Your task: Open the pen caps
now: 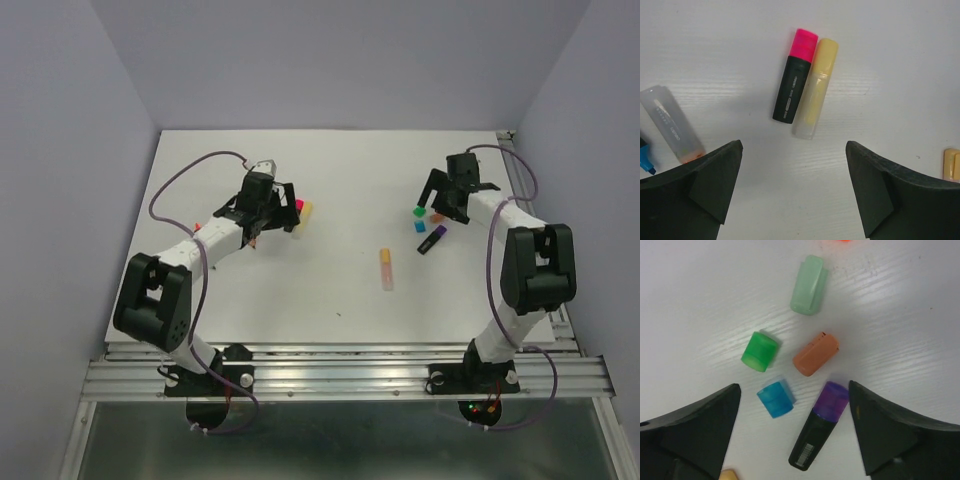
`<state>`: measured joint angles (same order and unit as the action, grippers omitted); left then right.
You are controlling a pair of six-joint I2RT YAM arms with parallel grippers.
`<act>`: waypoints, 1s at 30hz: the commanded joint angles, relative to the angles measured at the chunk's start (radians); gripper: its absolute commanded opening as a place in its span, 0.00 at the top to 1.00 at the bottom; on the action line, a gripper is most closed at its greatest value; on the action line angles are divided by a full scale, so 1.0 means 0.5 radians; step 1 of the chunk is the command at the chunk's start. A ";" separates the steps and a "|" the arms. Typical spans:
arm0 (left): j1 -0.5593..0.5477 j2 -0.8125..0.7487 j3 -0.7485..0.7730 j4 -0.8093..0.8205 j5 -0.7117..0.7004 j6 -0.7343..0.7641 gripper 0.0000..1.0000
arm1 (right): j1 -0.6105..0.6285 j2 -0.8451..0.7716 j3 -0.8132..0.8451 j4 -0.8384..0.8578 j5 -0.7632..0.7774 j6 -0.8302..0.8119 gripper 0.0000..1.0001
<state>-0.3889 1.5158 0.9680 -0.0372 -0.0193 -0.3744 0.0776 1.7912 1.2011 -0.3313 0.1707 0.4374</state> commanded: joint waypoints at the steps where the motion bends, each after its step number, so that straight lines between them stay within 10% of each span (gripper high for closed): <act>1: -0.011 0.122 0.211 0.025 -0.078 0.043 0.04 | -0.011 -0.342 -0.030 0.000 -0.148 0.000 0.00; 14: -0.011 0.628 0.653 -0.272 -0.290 0.129 0.04 | -0.008 -1.210 -0.518 -0.071 -0.427 0.058 0.00; 30: -0.044 0.846 0.761 -0.380 -0.320 0.218 0.08 | -0.011 -1.281 -0.644 -0.040 -0.424 0.076 0.00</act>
<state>-0.3943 1.9347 1.3029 -0.2062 -0.1642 -0.3000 0.0776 1.1534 0.8890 -0.3847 -0.0311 0.4713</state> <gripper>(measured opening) 0.917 0.998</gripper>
